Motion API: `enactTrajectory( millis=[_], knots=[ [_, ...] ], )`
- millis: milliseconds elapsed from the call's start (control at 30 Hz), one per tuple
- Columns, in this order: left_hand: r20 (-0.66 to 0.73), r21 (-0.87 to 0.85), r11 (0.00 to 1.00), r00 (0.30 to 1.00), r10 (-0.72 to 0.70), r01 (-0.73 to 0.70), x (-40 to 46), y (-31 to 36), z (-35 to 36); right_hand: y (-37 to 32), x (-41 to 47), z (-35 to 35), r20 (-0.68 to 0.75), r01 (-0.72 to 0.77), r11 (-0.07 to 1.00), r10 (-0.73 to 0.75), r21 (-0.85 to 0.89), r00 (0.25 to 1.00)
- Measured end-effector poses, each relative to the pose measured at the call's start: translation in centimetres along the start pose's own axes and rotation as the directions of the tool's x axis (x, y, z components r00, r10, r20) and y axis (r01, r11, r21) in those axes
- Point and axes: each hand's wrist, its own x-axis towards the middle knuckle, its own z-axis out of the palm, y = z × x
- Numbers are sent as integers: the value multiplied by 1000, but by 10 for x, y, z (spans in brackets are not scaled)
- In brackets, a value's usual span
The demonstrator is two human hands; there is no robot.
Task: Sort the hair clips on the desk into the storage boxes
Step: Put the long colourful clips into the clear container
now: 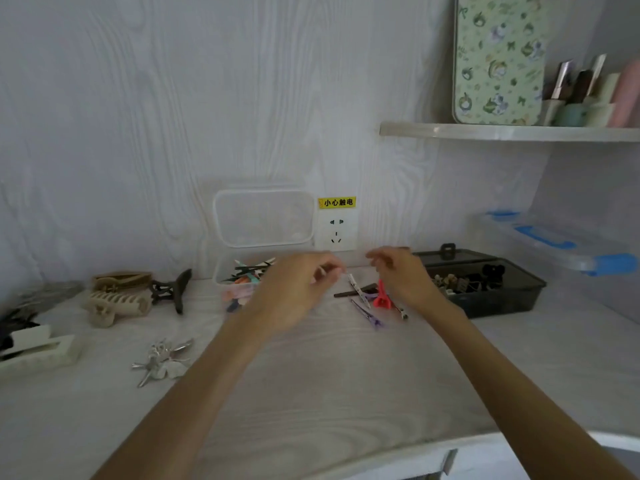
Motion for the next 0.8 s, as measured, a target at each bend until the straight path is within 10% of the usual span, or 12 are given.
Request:
enactTrajectory(
  millis=[167, 400, 600, 700, 800],
  knots=[
    [415, 103, 994, 910, -17, -28, 1, -3, 64, 28, -36, 32, 171, 52, 963, -6, -265, 985],
    [280, 291, 956, 958, -61, -25, -14, -17, 40, 22, -38, 20, 75, 6, 996, 0, -83, 997],
    [347, 59, 996, 934, -82, 65, -18, -11, 11, 25, -45, 15, -72, 21, 993, -29, -118, 997],
    [68, -160, 981, 992, -102, 112, -14, -15, -13, 24, -43, 16, -184, 18, 999, -27, -48, 983],
    [-268, -9, 984, 948, -172, 176, -15, -33, -28, 22, -39, 18, -237, 35, 999, -38, -16, 971]
  ],
)
